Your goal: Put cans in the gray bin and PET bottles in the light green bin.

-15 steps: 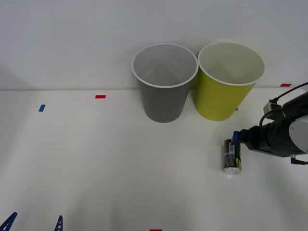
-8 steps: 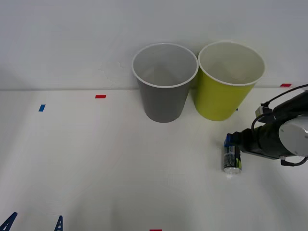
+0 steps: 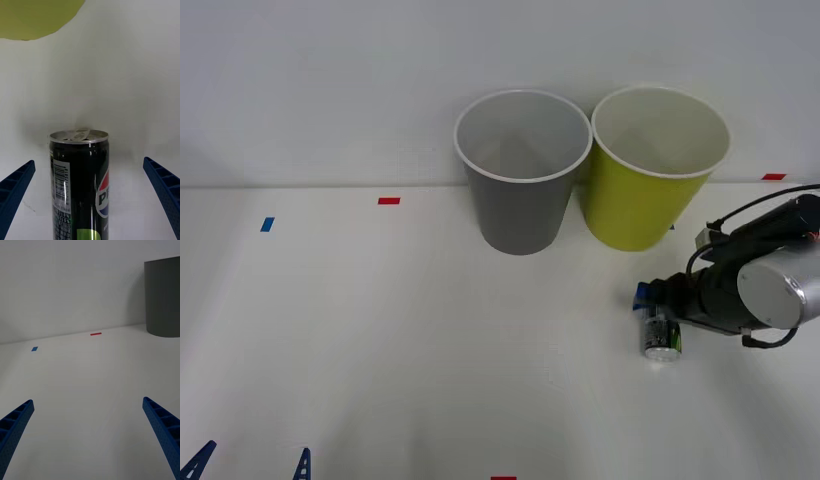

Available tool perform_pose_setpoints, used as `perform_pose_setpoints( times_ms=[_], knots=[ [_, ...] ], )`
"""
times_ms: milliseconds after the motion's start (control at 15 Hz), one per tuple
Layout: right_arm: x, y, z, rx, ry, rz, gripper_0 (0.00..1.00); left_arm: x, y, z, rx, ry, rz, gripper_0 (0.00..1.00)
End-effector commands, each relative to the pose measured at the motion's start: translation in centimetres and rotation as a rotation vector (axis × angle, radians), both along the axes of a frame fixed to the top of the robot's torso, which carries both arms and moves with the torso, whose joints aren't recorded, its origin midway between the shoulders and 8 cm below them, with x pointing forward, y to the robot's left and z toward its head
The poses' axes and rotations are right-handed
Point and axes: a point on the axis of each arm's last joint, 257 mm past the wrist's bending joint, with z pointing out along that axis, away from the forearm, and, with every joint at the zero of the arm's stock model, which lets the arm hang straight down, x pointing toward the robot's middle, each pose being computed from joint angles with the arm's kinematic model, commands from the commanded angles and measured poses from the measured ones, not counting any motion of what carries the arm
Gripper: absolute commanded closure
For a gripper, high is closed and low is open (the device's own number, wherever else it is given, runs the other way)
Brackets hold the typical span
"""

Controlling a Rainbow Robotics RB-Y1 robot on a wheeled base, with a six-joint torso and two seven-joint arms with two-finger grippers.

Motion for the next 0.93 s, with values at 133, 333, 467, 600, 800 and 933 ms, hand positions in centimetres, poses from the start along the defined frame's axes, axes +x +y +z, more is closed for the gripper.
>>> perform_pose_setpoints(
  times_ms=[133, 333, 467, 600, 800, 933],
  knots=[
    [0.33, -0.02, -0.28, 0.001, -0.002, -0.007, 0.00, 0.00, 0.00, 0.00, 0.000, 0.000, 0.000, 0.00],
    [0.17, -0.41, -0.88, 0.000, 0.015, -0.017, 0.00, 0.00, 0.00, 0.00, 0.000, 0.000, 0.000, 0.00],
    [0.04, -0.11, -1.04, 0.002, 0.020, -0.014, 0.00, 0.00, 0.00, 0.00, 0.000, 0.000, 0.000, 0.00],
    [0.20, 0.13, -0.87, 0.002, 0.016, -0.006, 0.00, 0.00, 0.00, 0.00, 0.000, 0.000, 0.000, 0.00],
    [0.38, -0.24, -0.92, -0.028, 0.006, -0.001, 0.68, 0.00, 0.00, 0.00, 0.000, 0.000, 0.000, 0.00],
    [0.68, -0.32, -0.99, -0.047, -0.010, 0.001, 0.93, 0.00, 0.00, 0.00, 0.000, 0.000, 0.000, 0.00]
  ],
)
